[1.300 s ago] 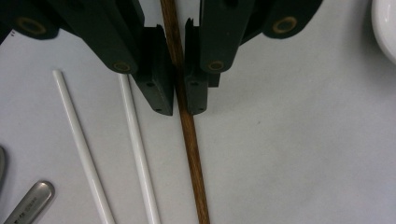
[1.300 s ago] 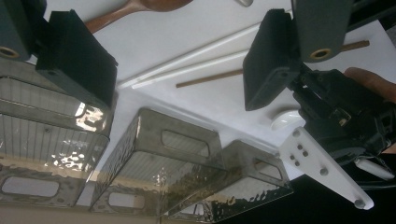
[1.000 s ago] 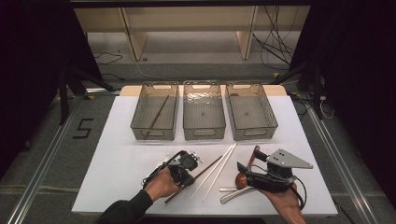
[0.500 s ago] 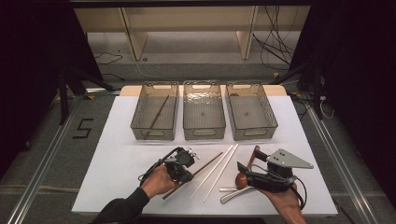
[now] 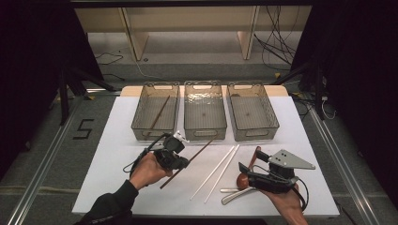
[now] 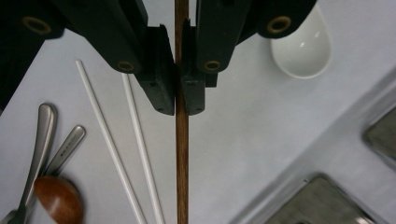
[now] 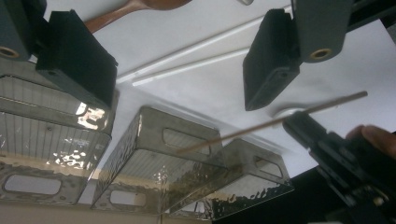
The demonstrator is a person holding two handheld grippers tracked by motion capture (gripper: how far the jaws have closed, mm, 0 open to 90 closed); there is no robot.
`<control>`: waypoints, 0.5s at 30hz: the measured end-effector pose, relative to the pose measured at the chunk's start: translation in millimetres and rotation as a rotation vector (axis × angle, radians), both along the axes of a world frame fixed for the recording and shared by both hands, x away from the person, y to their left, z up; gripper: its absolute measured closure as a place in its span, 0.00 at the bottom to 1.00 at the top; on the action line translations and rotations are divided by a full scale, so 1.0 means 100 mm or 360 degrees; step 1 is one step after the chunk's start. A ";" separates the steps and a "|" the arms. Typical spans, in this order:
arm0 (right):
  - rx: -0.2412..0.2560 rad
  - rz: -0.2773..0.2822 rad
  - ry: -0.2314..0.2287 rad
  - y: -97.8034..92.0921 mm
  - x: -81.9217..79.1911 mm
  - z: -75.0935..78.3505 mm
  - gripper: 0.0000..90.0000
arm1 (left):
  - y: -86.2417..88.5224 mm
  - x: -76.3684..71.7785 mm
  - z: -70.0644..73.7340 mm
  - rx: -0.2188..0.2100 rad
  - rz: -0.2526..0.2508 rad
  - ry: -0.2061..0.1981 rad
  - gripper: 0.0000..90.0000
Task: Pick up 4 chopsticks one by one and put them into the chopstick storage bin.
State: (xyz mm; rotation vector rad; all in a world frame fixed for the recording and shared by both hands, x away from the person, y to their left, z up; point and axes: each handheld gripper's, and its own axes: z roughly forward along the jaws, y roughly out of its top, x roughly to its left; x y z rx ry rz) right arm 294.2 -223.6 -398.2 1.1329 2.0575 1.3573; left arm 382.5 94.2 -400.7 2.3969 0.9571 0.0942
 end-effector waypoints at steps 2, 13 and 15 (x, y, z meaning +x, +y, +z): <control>0.0002 0.0000 -0.0001 0.00 0.00 0.00 0.30 | 0.06 0.03 0.05 -0.0026 0.0032 -0.0020 0.93; 0.0003 -0.0005 -0.0003 0.00 0.00 -0.01 0.30 | 0.43 0.22 0.34 -0.0179 0.0182 -0.0122 0.93; 0.0004 -0.0005 -0.0003 0.00 0.00 -0.01 0.30 | 0.50 0.28 0.37 -0.0205 0.0214 -0.0141 0.93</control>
